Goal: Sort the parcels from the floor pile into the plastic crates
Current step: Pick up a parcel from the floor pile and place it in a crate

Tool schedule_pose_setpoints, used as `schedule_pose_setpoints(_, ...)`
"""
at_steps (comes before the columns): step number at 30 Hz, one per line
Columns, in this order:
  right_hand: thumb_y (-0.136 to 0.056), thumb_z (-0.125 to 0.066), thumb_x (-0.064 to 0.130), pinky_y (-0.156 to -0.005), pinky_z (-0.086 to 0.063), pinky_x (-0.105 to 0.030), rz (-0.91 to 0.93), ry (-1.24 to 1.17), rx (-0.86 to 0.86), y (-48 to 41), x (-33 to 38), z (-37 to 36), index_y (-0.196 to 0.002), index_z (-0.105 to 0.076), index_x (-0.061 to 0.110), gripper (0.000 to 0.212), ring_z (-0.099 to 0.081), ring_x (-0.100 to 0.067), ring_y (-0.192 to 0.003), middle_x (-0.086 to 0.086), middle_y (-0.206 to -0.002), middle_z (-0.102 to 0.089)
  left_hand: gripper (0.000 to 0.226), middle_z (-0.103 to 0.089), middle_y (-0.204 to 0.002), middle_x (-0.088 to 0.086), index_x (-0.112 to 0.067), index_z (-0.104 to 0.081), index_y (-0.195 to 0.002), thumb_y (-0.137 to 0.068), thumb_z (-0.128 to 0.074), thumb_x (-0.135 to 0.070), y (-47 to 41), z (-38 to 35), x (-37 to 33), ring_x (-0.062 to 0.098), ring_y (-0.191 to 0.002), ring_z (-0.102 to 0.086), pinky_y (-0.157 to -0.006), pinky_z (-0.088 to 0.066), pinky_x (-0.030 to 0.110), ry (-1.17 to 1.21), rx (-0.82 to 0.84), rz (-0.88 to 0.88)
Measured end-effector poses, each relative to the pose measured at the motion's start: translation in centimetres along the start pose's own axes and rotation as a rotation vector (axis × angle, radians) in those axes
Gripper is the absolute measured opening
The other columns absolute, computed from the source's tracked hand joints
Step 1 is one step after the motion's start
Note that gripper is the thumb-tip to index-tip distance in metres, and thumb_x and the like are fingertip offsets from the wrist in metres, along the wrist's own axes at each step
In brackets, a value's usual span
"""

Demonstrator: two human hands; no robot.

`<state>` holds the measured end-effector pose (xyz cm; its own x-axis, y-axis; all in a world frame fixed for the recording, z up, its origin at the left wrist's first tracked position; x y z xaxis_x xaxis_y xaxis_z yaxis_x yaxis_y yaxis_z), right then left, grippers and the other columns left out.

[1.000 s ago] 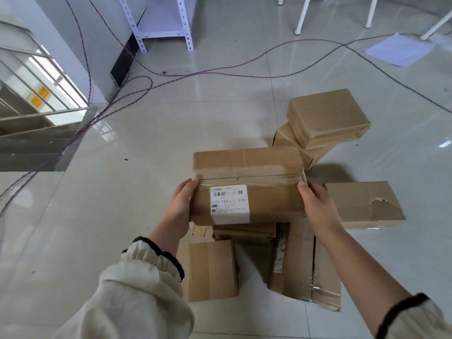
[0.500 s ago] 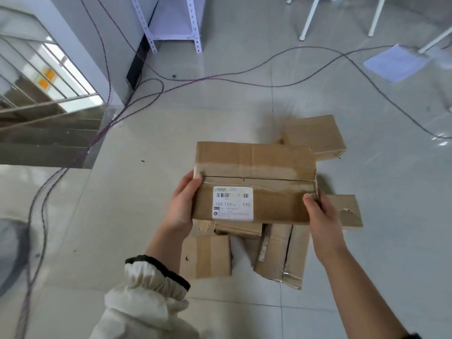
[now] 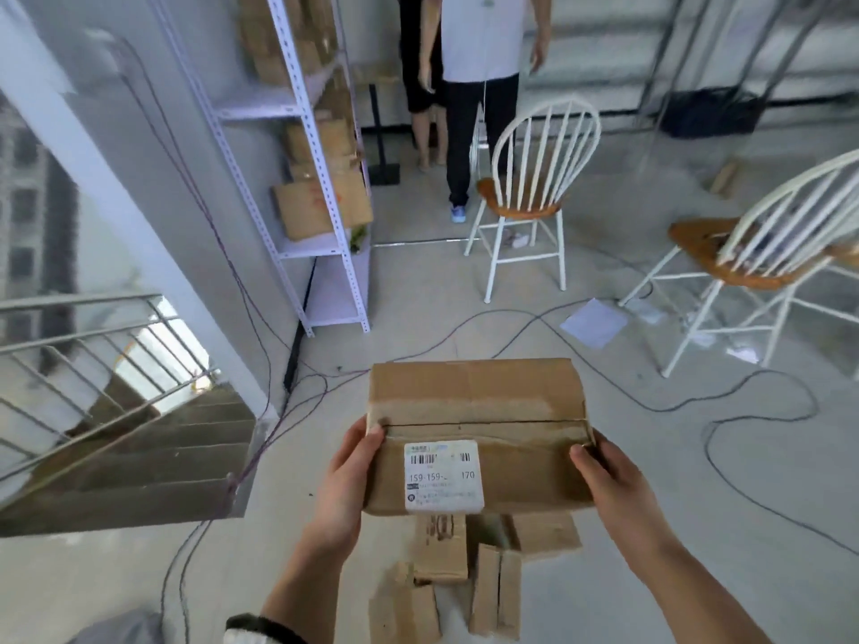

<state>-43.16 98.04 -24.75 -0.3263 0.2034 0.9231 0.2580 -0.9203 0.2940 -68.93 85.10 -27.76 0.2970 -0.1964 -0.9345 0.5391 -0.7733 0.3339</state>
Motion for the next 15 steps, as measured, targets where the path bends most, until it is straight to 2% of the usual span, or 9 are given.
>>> schedule_pose_setpoints(3, -0.097, -0.050, 0.022, -0.083, -0.037, -0.028, 0.047, -0.029, -0.035, 3.0, 6.1, 2.0, -0.107, -0.059, 0.025, 0.014, -0.053, -0.016, -0.100, -0.001, -0.108, -0.062, 0.031, -0.069, -0.112, 0.012, -0.016, -0.061, -0.117, -0.093, -0.055, -0.034, 2.7, -0.9, -6.7, 0.025, -0.104, -0.064, -0.095, -0.047, 0.042, -0.047, 0.041, -0.066)
schedule_pose_setpoints(6, -0.096, -0.050, 0.024, -0.091, -0.035, -0.028, 0.112, -0.038, -0.101, 5.6, 9.6, 2.7, -0.114, -0.059, 0.027, 0.020, -0.051, -0.015, -0.107, 0.003, -0.114, -0.060, 0.024, -0.071, -0.110, 0.006, -0.025, -0.064, -0.114, -0.094, -0.053, -0.033, 4.2, -1.1, -10.9, 0.021, -0.099, -0.066, -0.090, -0.049, 0.038, -0.077, 0.060, -0.102)
schedule_pose_setpoints(9, -0.097, -0.048, 0.028, -0.093, -0.034, -0.030, 0.109, -0.057, -0.140, 7.6, 11.3, 2.5, -0.128, -0.055, 0.024, 0.031, -0.050, -0.018, -0.110, 0.003, -0.120, -0.057, 0.018, -0.072, -0.104, 0.004, -0.026, -0.065, -0.107, -0.095, -0.052, -0.031, 5.3, -0.7, -13.4, 0.022, -0.095, -0.065, -0.091, -0.049, 0.039, -0.068, 0.066, -0.121)
schedule_pose_setpoints(12, -0.098, -0.047, 0.028, -0.094, -0.034, -0.031, 0.102, -0.074, -0.159, 9.5, 12.5, 1.9, -0.134, -0.050, 0.025, 0.037, -0.048, -0.023, -0.120, 0.001, -0.124, -0.055, 0.015, -0.071, -0.098, 0.001, -0.027, -0.066, -0.100, -0.094, -0.053, -0.032, 6.2, -0.1, -14.7, 0.019, -0.087, -0.064, -0.080, -0.049, 0.035, -0.051, 0.077, -0.121)
schedule_pose_setpoints(13, -0.098, -0.046, 0.028, -0.095, -0.034, -0.032, 0.104, -0.073, -0.169, 10.1, 12.8, 1.8, -0.134, -0.050, 0.025, 0.037, -0.048, -0.023, -0.120, 0.000, -0.126, -0.055, 0.015, -0.071, -0.099, 0.001, -0.028, -0.066, -0.100, -0.094, -0.054, -0.033, 6.4, 0.2, -14.9, 0.019, -0.087, -0.064, -0.081, -0.049, 0.035, -0.050, 0.084, -0.116)
schedule_pose_setpoints(15, -0.098, -0.045, 0.029, -0.094, -0.034, -0.032, 0.108, -0.071, -0.187, 11.3, 13.1, 1.5, -0.133, -0.050, 0.025, 0.036, -0.047, -0.022, -0.118, 0.000, -0.126, -0.055, 0.016, -0.072, -0.104, 0.003, -0.029, -0.066, -0.102, -0.094, -0.053, -0.036, 6.7, 0.7, -15.2, 0.023, -0.095, -0.065, -0.091, -0.049, 0.042, -0.056, 0.107, -0.108)
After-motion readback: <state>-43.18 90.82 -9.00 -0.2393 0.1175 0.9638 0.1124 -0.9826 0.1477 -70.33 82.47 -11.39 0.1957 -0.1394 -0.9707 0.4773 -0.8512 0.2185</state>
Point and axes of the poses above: each hand's wrist, its own y-axis away from the middle knuckle, its own z-axis out of the back of the hand, x = y × z, the point moved 7 cm from there along -y, towards the middle knuckle
